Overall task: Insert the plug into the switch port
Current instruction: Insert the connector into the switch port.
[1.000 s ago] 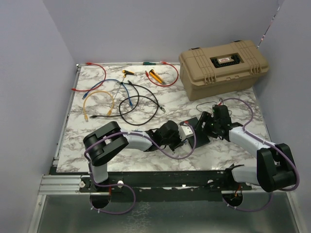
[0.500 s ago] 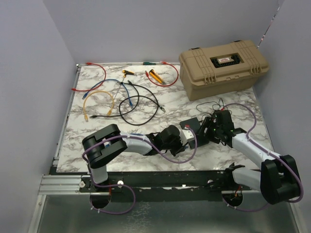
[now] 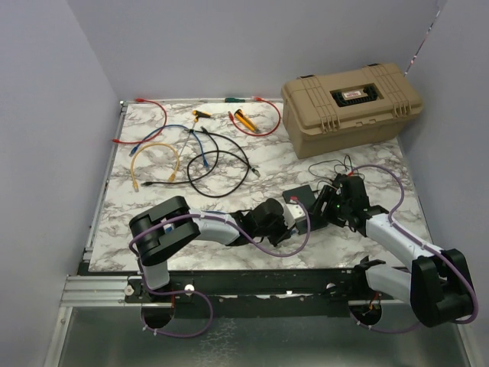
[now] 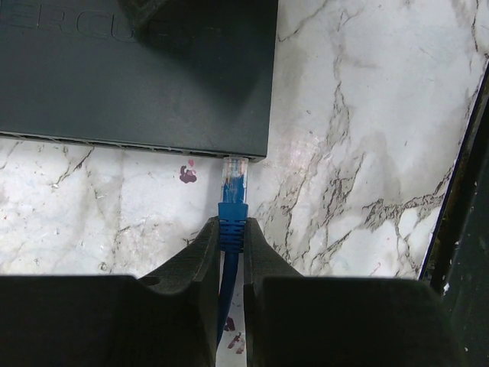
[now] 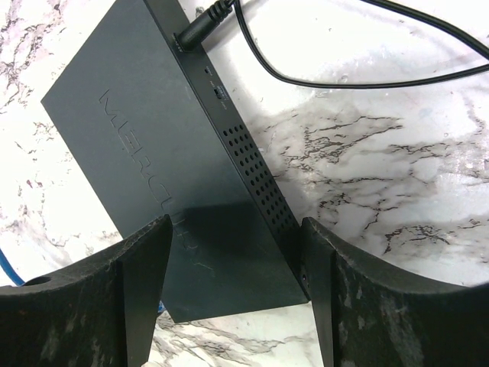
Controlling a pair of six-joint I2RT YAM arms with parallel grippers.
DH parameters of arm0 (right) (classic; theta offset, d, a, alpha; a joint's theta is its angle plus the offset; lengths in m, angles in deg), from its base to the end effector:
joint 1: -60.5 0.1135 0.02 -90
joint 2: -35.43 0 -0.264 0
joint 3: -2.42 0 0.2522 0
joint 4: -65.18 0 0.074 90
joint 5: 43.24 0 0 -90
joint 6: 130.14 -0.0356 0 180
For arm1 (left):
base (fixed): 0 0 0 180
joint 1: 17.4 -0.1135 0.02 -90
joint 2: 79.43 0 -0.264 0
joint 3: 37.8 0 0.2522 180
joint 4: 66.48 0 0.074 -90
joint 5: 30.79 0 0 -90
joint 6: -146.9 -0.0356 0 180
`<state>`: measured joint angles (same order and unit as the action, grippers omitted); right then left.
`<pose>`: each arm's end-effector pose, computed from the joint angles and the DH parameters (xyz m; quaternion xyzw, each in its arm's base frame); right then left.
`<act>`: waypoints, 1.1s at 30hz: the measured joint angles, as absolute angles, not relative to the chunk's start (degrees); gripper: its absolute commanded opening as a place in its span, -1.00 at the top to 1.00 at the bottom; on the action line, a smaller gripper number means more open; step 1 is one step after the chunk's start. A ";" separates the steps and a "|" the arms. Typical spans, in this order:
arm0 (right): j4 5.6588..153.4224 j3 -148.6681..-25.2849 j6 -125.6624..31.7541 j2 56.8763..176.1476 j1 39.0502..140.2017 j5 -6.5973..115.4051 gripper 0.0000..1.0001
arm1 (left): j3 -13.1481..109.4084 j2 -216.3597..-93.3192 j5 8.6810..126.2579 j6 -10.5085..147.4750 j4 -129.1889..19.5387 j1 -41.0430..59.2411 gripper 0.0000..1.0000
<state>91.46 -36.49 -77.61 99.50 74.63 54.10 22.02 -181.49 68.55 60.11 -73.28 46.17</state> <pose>0.1938 0.0535 0.1582 0.1698 0.9268 0.1978 0.2704 0.1510 -0.3167 0.1389 0.4776 0.7470 -0.3118 0.3416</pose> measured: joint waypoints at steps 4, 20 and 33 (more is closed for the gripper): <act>91.26 -36.40 -77.61 99.48 74.63 54.12 -0.41 | 22.02 -181.47 67.24 60.32 -73.26 46.63 1.00; 90.37 -35.55 -77.61 98.61 74.37 54.21 -0.40 | 23.73 -181.67 58.45 60.59 -70.20 50.13 1.00; 90.30 -35.55 -77.59 98.63 74.35 54.18 -0.40 | 27.38 -182.30 58.10 59.49 -63.73 50.61 1.00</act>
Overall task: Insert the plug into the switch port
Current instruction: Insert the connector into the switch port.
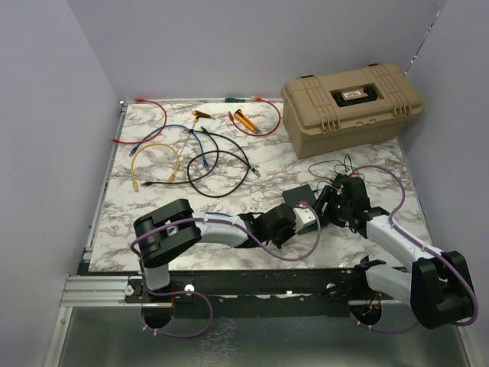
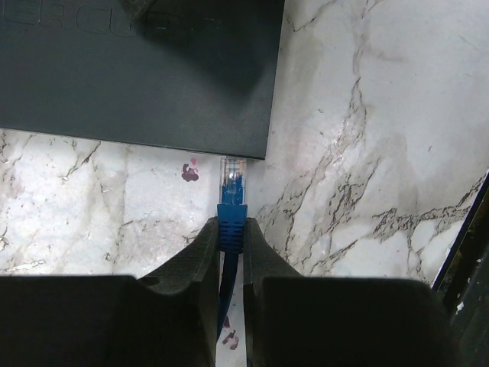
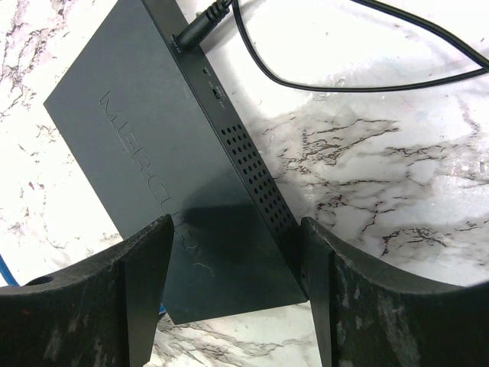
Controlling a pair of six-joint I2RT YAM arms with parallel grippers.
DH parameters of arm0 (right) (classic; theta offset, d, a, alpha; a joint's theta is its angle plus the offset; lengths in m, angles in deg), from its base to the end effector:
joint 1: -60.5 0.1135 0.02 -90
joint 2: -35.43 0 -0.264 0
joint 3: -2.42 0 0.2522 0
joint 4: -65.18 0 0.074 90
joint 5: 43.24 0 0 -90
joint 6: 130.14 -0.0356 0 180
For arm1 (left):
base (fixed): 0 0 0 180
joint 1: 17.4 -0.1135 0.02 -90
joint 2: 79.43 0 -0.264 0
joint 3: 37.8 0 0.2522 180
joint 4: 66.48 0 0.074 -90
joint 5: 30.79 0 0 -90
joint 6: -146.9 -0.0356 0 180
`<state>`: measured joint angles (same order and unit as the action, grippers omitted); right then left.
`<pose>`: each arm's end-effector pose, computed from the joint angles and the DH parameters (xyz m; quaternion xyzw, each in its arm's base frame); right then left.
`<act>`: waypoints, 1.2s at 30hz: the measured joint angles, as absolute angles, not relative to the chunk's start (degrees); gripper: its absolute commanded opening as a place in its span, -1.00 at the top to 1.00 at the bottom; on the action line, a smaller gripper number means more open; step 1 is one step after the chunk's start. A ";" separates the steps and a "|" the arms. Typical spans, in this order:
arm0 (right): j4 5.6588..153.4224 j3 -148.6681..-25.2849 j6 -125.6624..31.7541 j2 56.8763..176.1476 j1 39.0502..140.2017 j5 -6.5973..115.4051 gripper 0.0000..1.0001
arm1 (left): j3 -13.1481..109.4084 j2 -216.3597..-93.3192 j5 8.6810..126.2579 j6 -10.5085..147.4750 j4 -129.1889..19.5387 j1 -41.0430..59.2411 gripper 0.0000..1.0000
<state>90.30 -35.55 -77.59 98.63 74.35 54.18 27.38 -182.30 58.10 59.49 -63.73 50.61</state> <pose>0.1920 0.0521 0.1575 0.1705 0.9234 0.2014 0.2787 0.1361 -0.3352 0.1456 0.4872 0.7661 -0.2350 0.3471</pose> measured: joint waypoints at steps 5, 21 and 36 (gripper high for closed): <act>90.39 -35.55 -77.68 98.63 74.35 54.49 -0.40 | 29.00 -182.54 58.19 58.82 -60.69 50.61 1.00; 89.99 -35.31 -77.66 98.59 74.35 55.25 -0.39 | 31.38 -183.11 57.97 59.38 -56.73 50.85 1.00; 87.81 -32.34 -77.64 95.37 73.60 55.80 -0.29 | 25.08 -182.65 47.33 66.05 -69.08 54.34 1.00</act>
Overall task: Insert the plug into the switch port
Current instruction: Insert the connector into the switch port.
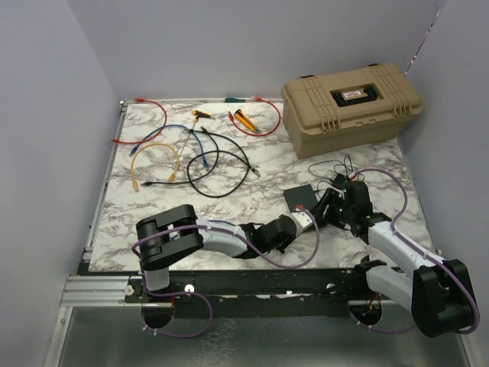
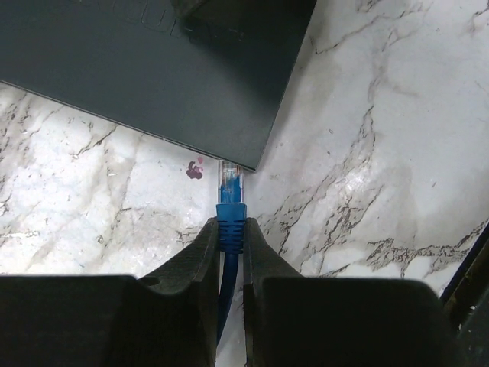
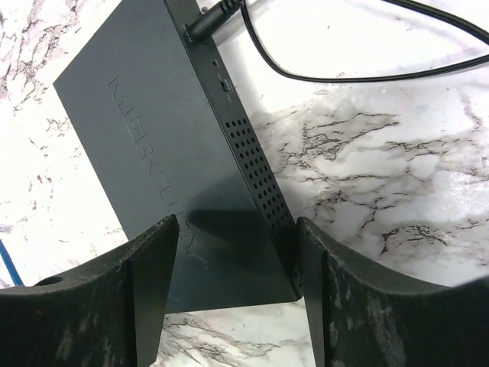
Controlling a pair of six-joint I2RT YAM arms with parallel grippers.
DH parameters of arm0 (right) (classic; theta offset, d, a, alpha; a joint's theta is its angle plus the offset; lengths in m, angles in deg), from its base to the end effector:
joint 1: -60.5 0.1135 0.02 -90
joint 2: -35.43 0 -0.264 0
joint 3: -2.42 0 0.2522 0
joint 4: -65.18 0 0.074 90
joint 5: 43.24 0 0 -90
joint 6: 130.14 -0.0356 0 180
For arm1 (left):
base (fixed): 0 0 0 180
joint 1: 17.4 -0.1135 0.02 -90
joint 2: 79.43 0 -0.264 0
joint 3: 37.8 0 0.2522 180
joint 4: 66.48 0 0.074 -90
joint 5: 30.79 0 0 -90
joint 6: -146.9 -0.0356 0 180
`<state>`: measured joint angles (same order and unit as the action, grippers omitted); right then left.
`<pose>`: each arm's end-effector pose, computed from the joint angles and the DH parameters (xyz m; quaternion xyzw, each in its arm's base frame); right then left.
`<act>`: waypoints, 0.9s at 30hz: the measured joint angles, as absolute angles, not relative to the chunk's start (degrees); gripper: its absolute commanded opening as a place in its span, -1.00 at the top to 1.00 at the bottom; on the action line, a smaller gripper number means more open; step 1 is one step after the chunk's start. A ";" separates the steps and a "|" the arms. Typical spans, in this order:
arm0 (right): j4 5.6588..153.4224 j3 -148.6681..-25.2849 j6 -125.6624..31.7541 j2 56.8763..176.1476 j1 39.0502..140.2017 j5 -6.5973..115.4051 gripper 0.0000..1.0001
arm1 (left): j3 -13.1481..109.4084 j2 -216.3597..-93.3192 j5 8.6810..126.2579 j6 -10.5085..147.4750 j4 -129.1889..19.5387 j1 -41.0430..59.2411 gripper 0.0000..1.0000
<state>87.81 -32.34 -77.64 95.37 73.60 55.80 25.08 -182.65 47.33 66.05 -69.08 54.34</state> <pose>0.1831 0.0484 0.1538 0.1688 0.9151 0.2198 0.2930 0.1193 -0.3383 0.1406 0.4249 0.7867 -0.2135 0.3936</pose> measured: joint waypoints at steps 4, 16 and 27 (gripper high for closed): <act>87.50 -32.18 -77.59 95.40 73.49 56.59 -0.30 | 23.29 -182.74 43.57 64.02 -72.80 56.07 1.00; 86.23 -32.51 -74.07 96.86 73.38 58.55 -0.29 | 18.99 -183.61 40.84 47.67 -82.50 56.95 1.00; 86.41 -34.08 -73.07 99.40 73.45 60.15 -0.34 | 11.73 -183.81 45.56 39.84 -95.92 54.96 1.00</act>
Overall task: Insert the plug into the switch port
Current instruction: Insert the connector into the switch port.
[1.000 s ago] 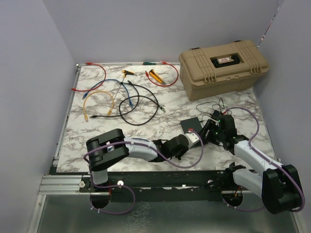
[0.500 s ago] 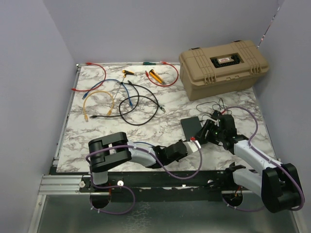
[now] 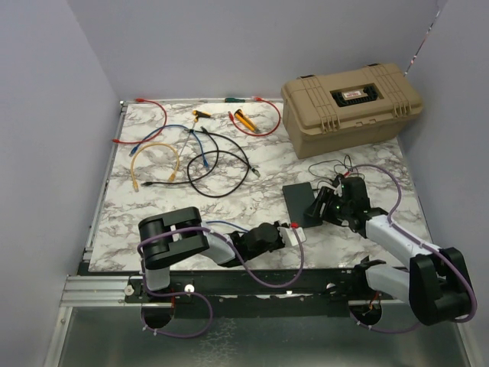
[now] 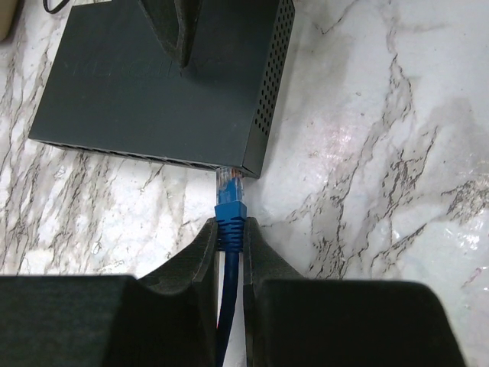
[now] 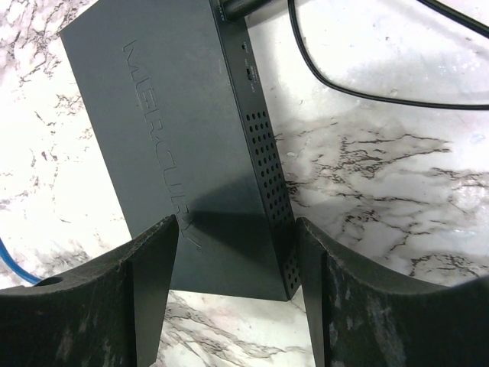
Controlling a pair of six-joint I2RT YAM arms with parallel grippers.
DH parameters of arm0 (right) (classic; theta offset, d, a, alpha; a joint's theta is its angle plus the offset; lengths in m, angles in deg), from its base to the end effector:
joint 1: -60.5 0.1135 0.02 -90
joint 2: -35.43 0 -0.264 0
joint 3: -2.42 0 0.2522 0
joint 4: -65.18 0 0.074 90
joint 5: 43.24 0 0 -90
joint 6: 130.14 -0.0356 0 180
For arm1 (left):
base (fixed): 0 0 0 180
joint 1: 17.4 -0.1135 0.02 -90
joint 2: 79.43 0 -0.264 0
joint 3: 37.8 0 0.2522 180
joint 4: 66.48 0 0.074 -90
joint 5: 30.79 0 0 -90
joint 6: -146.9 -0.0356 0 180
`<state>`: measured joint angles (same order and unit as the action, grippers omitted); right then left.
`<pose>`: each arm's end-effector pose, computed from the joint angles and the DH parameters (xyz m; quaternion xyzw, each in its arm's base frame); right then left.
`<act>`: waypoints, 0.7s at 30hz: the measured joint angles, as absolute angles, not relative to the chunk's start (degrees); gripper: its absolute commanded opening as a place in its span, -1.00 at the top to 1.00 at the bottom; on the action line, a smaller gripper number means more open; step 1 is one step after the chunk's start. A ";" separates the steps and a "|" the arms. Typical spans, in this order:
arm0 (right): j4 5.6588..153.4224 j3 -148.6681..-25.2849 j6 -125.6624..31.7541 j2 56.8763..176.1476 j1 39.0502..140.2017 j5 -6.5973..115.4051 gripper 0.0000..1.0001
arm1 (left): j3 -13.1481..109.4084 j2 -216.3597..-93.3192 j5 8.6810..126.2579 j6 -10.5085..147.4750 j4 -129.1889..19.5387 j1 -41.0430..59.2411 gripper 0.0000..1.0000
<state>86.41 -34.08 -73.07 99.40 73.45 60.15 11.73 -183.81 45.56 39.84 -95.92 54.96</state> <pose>0.1927 0.0528 0.1528 0.1207 0.9224 0.2370 0.2800 0.1077 -0.3108 0.1164 0.5454 0.6412 -0.1572 0.5165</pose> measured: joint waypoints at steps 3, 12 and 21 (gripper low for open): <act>86.43 -35.05 -73.09 100.82 73.56 60.67 -0.36 | 10.51 -183.81 46.63 38.80 -98.15 54.37 1.00; 86.23 -36.82 -71.34 103.64 73.65 62.51 -0.34 | 8.39 -183.81 51.37 37.33 -101.98 52.42 1.00; 82.58 -36.14 -70.12 104.49 73.17 64.30 -0.33 | 9.37 -185.93 50.24 40.22 -104.69 52.95 1.00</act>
<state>82.58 -36.14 -70.12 104.49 73.17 64.30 9.37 -185.93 50.24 40.22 -104.69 52.95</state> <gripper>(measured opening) 0.670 0.135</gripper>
